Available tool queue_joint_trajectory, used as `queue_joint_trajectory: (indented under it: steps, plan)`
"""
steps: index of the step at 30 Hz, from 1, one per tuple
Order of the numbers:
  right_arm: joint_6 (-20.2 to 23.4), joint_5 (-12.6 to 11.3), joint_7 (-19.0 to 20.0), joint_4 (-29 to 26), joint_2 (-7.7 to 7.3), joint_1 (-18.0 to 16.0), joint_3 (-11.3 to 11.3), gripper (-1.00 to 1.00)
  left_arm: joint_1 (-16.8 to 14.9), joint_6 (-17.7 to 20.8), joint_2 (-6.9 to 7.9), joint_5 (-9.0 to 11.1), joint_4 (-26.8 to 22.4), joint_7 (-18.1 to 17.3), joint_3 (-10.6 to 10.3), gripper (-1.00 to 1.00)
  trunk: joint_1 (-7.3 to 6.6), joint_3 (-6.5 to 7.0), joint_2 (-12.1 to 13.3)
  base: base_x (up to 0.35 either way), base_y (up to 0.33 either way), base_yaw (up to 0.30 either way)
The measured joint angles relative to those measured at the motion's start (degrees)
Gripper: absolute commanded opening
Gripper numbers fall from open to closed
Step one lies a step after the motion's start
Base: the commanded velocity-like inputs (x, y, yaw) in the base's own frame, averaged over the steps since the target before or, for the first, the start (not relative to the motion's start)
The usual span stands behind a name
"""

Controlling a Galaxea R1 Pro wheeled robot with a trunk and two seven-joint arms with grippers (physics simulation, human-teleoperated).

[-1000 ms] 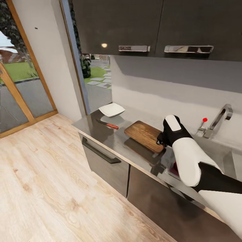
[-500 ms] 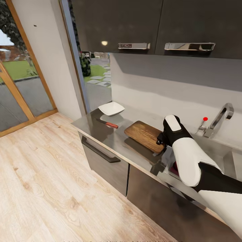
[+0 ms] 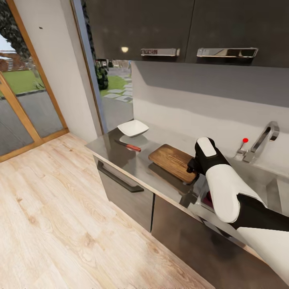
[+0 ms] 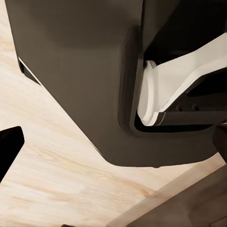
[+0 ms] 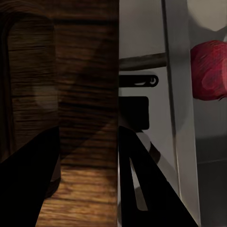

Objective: In the kitchen, take the Vidalia onion out of the sink, dice it on the chopping board with the paring knife, put the diced onion into the bowl on the countertop, then place both the paring knife and the chopping board into the sink.

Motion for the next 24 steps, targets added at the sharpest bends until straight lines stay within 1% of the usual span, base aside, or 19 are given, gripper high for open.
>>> queue_joint_trajectory:
  steps: [24]
  plan:
    - [0.0,-0.1,0.0,0.0,0.0,0.0,0.0,-1.0,0.0,0.0,0.03,0.0,0.0,0.0,0.0,1.0,0.0,-0.96,0.0,0.0,0.0,0.0]
